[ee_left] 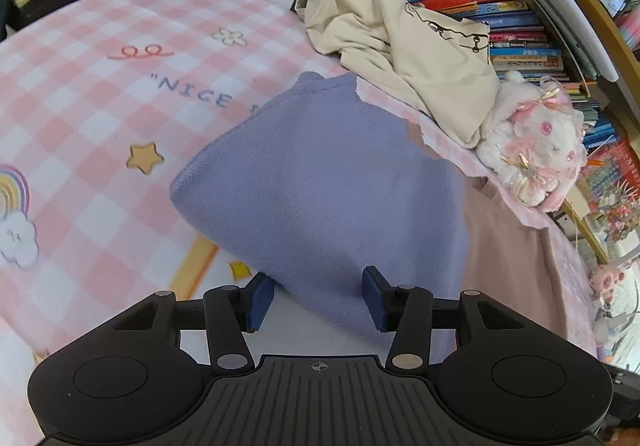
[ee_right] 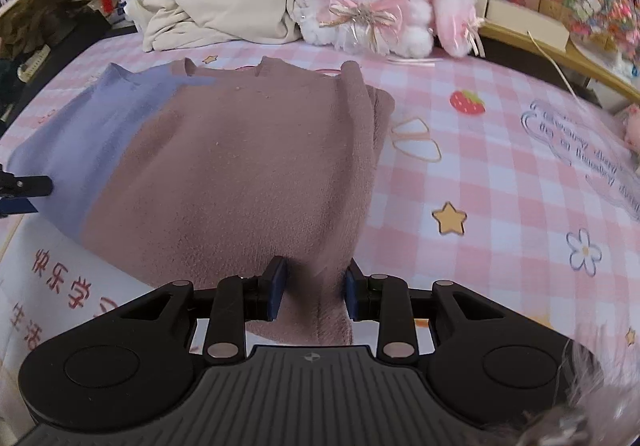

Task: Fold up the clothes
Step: 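Withdraw both open grippers from the folded sweater, then grasp the lavender side edge of the folded sweater with the left gripper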

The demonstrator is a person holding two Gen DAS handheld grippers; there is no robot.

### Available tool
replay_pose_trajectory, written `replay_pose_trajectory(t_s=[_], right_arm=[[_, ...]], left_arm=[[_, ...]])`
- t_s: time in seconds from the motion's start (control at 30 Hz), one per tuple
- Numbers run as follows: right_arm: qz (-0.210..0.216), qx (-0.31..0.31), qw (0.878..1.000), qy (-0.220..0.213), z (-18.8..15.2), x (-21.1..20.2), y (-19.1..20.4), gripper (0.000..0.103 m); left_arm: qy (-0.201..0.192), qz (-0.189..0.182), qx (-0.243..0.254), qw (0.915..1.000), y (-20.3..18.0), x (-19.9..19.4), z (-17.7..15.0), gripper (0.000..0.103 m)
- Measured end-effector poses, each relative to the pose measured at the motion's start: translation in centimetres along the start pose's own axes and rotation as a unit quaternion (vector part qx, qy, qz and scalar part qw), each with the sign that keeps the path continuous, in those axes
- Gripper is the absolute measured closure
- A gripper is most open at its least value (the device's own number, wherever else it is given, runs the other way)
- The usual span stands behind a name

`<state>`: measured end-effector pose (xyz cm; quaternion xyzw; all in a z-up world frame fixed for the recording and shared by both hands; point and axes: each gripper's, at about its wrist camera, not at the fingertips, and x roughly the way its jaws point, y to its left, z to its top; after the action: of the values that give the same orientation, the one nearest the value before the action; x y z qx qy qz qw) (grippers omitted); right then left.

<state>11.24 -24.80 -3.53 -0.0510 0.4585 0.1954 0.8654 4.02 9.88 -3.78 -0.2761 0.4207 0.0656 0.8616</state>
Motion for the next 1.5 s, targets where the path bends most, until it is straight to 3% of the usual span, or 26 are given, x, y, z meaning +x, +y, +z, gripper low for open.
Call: replay_pose_trajectory(t_s=[0.1,0.3,0.5,0.63,0.9,1.13,1.33,1.5], right_arm=[[-0.016,-0.002,1.000,-0.017,-0.3,-0.9,0.5,0.056],[-0.032,0.009,0.998,-0.055,-2.1,-4.4,2.1,0.036],[-0.018,0.054,0.997,-0.059,-4.1,-6.0,4.1,0.029],[-0.029,0.064,0.996,-0.064,-5.2,-6.3,5.3,0.028],[-0.047,0.020,0.997,-0.057,-6.1,-6.4,7.9,0.018],[-0.065,0.008,0.996,-0.058,-6.1,-6.5,9.2,0.017],[-0.083,0.003,0.995,-0.057,-5.8,-6.5,10.2,0.017],[-0.093,0.003,0.994,-0.056,-5.9,-6.7,10.9,0.017]], left_arm=[[-0.008,0.007,0.012,0.9999,0.3,-1.0,-0.3,0.053],[-0.028,0.000,0.012,0.9995,1.3,-4.4,-2.4,0.043],[-0.037,0.005,0.000,0.9993,1.7,-6.3,-4.4,0.042],[-0.045,0.014,-0.014,0.9988,1.5,-6.5,-4.9,0.032],[-0.021,-0.043,-0.077,0.9959,3.0,-5.8,-5.0,0.032],[-0.029,-0.091,-0.164,0.9819,5.9,-4.7,-3.9,0.035],[-0.024,-0.115,-0.247,0.9619,7.9,-2.7,-2.2,0.035],[-0.030,-0.130,-0.285,0.9492,8.8,-1.4,-1.5,0.035]])
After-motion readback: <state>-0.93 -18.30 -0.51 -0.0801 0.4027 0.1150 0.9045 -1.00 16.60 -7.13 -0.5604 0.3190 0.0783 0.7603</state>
